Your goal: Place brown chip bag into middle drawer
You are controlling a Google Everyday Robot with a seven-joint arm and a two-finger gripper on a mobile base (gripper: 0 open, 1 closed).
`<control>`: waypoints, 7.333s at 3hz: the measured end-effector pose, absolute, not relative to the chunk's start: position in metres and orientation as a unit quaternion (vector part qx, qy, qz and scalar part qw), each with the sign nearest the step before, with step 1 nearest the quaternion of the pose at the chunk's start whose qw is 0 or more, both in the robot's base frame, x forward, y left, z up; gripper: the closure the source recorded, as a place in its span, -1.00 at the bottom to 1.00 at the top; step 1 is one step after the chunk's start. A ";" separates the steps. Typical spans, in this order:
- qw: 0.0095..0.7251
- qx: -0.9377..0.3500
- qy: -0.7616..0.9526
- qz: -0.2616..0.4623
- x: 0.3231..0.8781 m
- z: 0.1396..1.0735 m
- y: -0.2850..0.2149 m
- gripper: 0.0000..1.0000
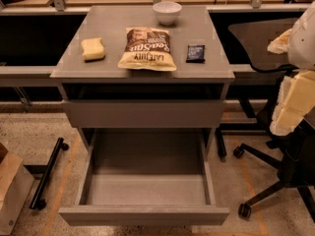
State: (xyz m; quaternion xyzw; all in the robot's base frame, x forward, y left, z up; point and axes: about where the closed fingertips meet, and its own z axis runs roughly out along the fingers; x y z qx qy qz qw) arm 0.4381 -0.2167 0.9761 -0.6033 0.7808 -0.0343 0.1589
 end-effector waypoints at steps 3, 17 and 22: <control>0.201 -0.627 0.752 -0.005 0.489 0.971 -0.179 -1.00; 0.359 -0.658 0.651 0.119 0.700 0.906 -0.023 1.00; 0.234 -0.671 0.678 0.188 0.502 0.875 -0.033 1.00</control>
Offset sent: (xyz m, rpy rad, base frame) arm 0.0405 0.0297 -0.0027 0.0942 -0.0226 0.0754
